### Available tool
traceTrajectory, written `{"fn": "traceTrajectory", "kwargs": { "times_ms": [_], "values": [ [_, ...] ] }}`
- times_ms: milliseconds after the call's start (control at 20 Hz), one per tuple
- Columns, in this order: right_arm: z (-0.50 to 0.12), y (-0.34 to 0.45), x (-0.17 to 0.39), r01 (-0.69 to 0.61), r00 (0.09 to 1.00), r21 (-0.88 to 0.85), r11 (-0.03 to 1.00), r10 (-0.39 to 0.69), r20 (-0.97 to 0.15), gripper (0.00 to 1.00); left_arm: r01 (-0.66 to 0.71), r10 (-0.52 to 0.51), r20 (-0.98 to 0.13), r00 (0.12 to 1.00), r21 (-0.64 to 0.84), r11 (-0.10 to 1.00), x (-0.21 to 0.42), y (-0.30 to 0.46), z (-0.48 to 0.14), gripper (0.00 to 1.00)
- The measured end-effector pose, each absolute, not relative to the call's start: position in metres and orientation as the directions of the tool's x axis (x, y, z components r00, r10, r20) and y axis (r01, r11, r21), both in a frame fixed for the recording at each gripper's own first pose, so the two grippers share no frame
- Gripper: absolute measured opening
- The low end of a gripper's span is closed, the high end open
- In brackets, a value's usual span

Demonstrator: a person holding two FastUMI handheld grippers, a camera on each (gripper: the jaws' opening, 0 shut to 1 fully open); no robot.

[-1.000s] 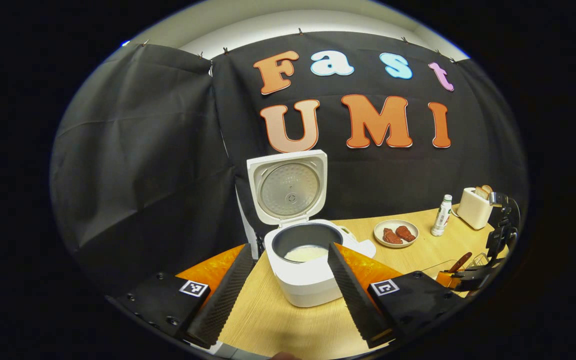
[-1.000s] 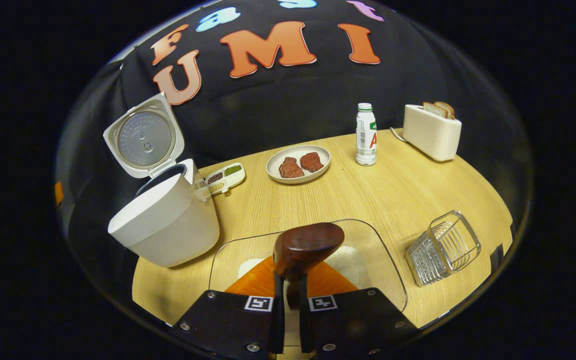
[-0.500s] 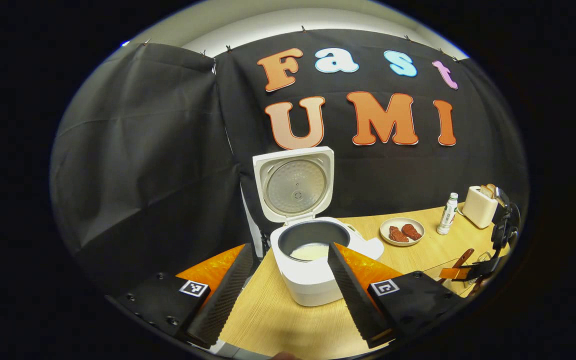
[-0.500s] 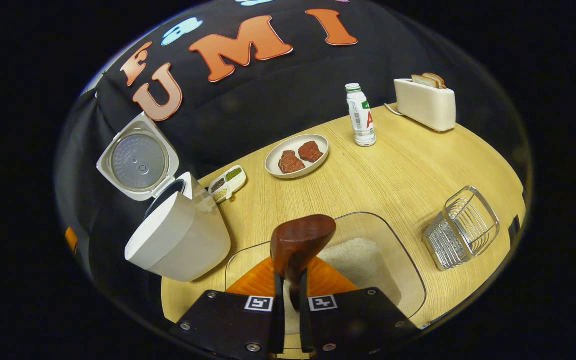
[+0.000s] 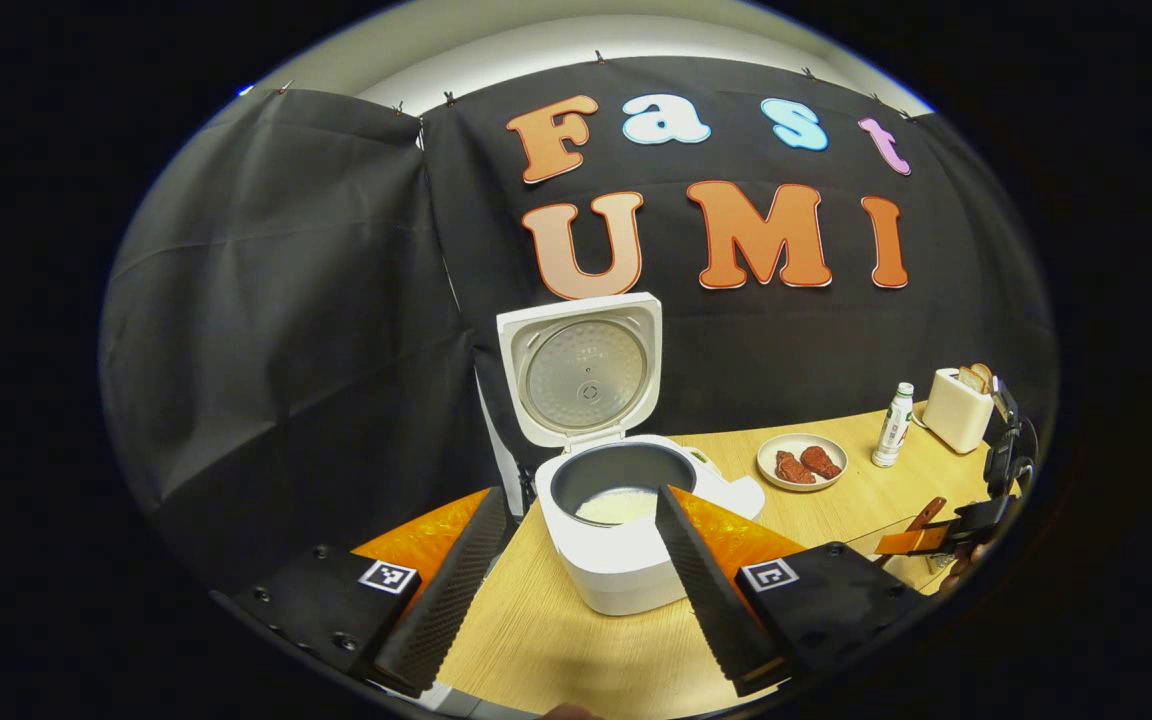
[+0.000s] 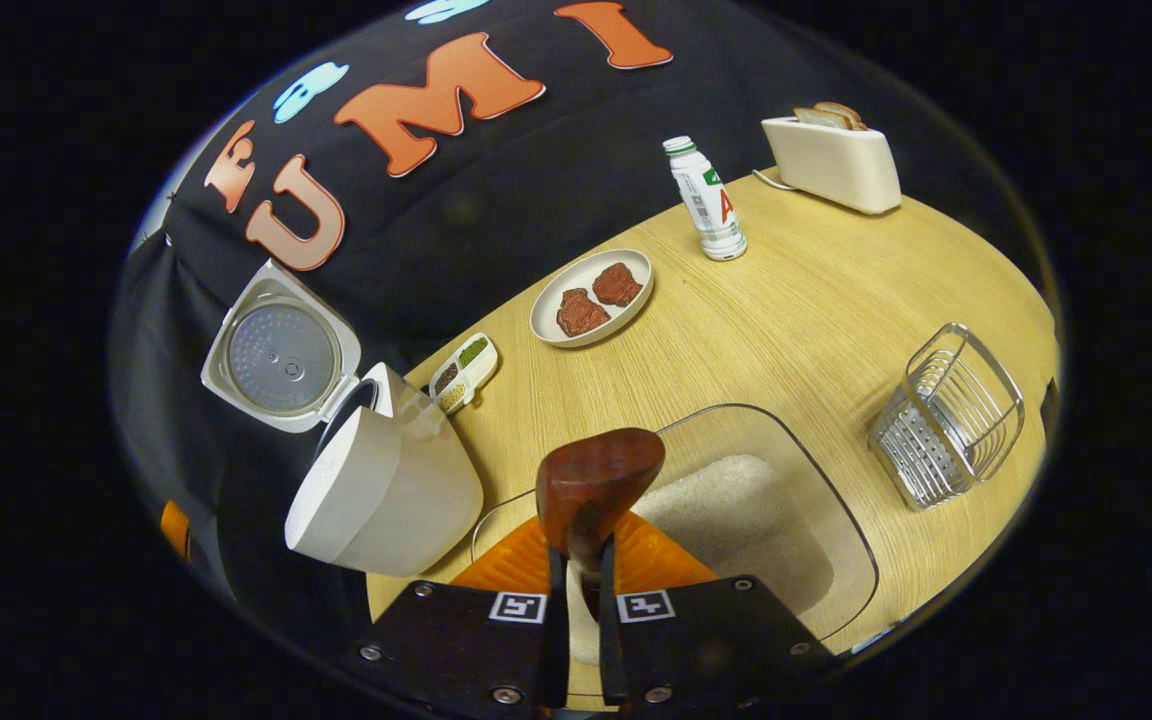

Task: Close the left gripper, press the button to open the rice cooker; take a wooden spoon from the chopstick holder with the right hand, scoop a spoonful of rice and pour it into the rice cooker, then put the wooden spoon back into the chopstick holder.

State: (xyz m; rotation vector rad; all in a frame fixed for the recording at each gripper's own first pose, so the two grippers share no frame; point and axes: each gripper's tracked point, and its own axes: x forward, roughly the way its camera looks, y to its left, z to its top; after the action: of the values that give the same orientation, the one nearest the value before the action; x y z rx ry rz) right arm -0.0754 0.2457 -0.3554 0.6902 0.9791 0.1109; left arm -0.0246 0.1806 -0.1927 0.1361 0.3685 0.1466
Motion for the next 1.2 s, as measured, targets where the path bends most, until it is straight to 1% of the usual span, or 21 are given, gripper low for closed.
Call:
{"fn": "traceTrajectory", "kwargs": {
  "times_ms": [250, 450, 550, 700, 900, 1200],
  "values": [
    [-0.360, 0.245, -0.080, 0.293, 0.548, 0.679, 0.673, 0.464, -0.696, 0.12, -0.110, 0.160, -0.350, 0.923, 0.160, 0.981, -0.023, 0.172, -0.193, 1.00],
    [-0.368, 0.236, -0.084, 0.361, 0.529, 0.736, 0.573, 0.524, -0.668, 0.12, -0.101, 0.154, -0.350, 0.924, 0.166, 0.981, -0.020, 0.165, -0.191, 1.00],
    [-0.376, 0.228, -0.087, 0.416, 0.521, 0.754, 0.508, 0.547, -0.655, 0.12, -0.095, 0.150, -0.347, 0.926, 0.173, 0.980, -0.019, 0.158, -0.189, 1.00],
    [-0.379, 0.212, -0.087, 0.463, 0.541, 0.776, 0.429, 0.557, -0.631, 0.12, -0.097, 0.156, -0.342, 0.927, 0.182, 0.979, -0.019, 0.155, -0.186, 1.00],
    [-0.363, 0.191, -0.083, 0.451, 0.573, 0.807, 0.382, 0.569, -0.590, 0.12, -0.100, 0.156, -0.351, 0.923, 0.171, 0.980, -0.017, 0.145, -0.187, 1.00],
    [-0.330, 0.169, -0.063, 0.456, 0.630, 0.859, 0.231, 0.599, -0.495, 0.11, -0.091, 0.140, -0.331, 0.933, 0.158, 0.983, -0.012, 0.123, -0.178, 1.00]
  ]
}}
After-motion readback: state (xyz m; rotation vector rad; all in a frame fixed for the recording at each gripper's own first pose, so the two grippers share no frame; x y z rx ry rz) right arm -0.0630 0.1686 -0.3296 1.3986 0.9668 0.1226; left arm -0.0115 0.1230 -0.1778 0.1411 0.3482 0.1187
